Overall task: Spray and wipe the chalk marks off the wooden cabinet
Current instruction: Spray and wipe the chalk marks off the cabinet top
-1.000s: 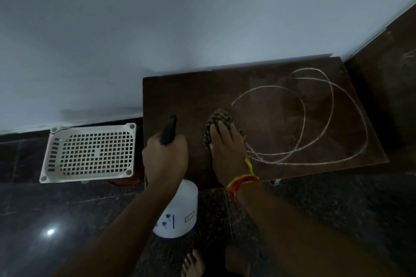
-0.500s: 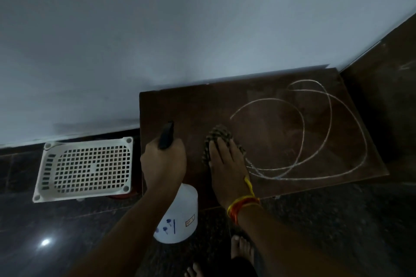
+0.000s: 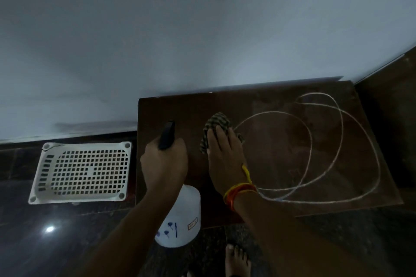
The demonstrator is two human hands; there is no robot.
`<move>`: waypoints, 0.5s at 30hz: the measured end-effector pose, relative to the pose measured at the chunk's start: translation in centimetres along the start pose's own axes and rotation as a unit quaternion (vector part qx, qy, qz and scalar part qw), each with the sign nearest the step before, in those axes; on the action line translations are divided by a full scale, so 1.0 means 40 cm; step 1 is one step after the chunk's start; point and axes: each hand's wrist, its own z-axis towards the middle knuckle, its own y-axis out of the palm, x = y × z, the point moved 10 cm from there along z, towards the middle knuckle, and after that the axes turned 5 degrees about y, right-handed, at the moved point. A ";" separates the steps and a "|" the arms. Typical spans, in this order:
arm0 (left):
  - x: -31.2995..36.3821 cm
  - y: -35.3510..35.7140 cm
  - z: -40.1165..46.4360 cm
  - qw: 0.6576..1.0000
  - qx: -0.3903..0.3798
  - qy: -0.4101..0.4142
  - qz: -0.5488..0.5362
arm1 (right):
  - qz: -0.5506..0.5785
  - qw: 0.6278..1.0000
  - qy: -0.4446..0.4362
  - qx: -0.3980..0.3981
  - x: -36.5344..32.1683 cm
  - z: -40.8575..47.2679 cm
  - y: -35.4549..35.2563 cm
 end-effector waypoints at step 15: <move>0.007 0.008 0.028 1.000 0.012 -0.009 -0.006 | 0.018 1.000 -0.016 -0.019 0.007 0.107 0.007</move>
